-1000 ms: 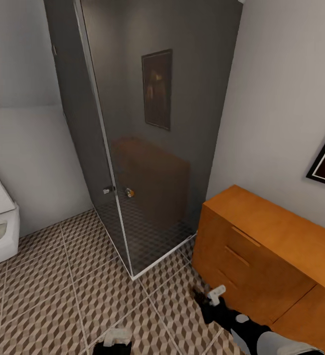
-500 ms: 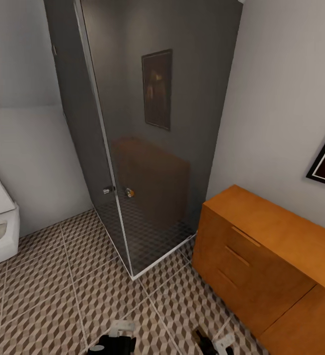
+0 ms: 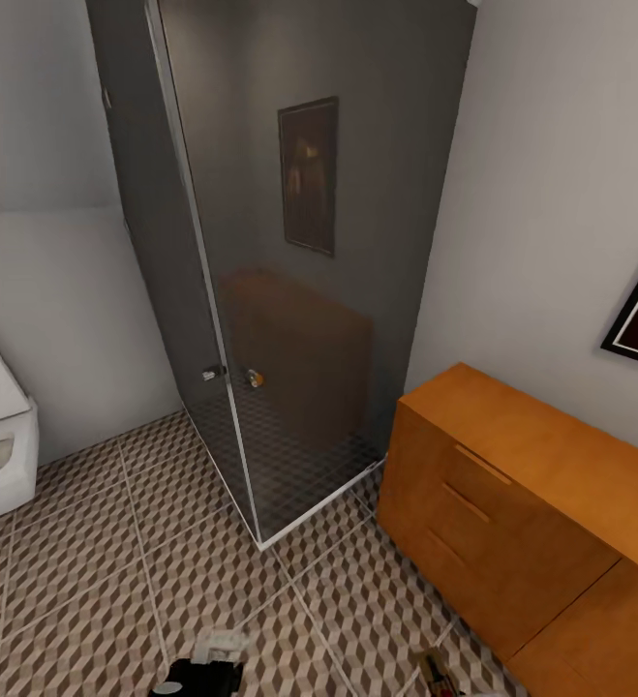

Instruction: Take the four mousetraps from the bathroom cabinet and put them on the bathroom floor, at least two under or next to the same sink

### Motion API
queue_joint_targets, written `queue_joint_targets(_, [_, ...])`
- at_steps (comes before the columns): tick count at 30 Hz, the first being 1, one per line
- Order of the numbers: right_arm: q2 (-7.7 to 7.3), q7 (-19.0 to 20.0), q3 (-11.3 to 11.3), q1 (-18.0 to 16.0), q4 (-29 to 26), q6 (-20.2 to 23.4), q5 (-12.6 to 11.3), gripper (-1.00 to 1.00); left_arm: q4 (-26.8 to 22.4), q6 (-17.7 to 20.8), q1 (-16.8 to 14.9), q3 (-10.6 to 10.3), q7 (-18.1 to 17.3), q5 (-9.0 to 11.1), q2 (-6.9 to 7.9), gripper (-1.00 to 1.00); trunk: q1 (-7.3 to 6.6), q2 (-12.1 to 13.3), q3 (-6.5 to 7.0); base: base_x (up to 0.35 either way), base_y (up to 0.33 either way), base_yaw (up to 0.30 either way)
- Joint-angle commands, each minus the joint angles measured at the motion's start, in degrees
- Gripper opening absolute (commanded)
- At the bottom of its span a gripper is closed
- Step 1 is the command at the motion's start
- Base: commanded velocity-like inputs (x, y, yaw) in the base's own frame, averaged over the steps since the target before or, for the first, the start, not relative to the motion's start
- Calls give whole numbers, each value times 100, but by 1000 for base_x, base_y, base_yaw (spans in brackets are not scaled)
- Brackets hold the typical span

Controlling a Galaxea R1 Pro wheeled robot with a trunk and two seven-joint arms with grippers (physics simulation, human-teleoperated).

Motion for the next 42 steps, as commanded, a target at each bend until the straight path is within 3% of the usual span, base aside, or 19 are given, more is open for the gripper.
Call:
queue_joint_targets(1, [2, 3, 52, -1, 1, -17, -99, -100, 68, -82, -7, -40, 55, 57, 30, 100, 3, -12, -12, 0, 0, 0])
queue_joint_targets(27, [26, 27, 43, 5, -17, -46, -208, -100, 2044, -2233, -7, -103, 1, 82, -4, 100, 3, -12, -10, 0, 7, -2])
queue_joint_targets(42, [30, 28, 43, 7, -17, -47, -208, -100, 2109, -2352, -7, -103, -8, 77, -4, 100, 3, -12, 76, 0, 200, -186])
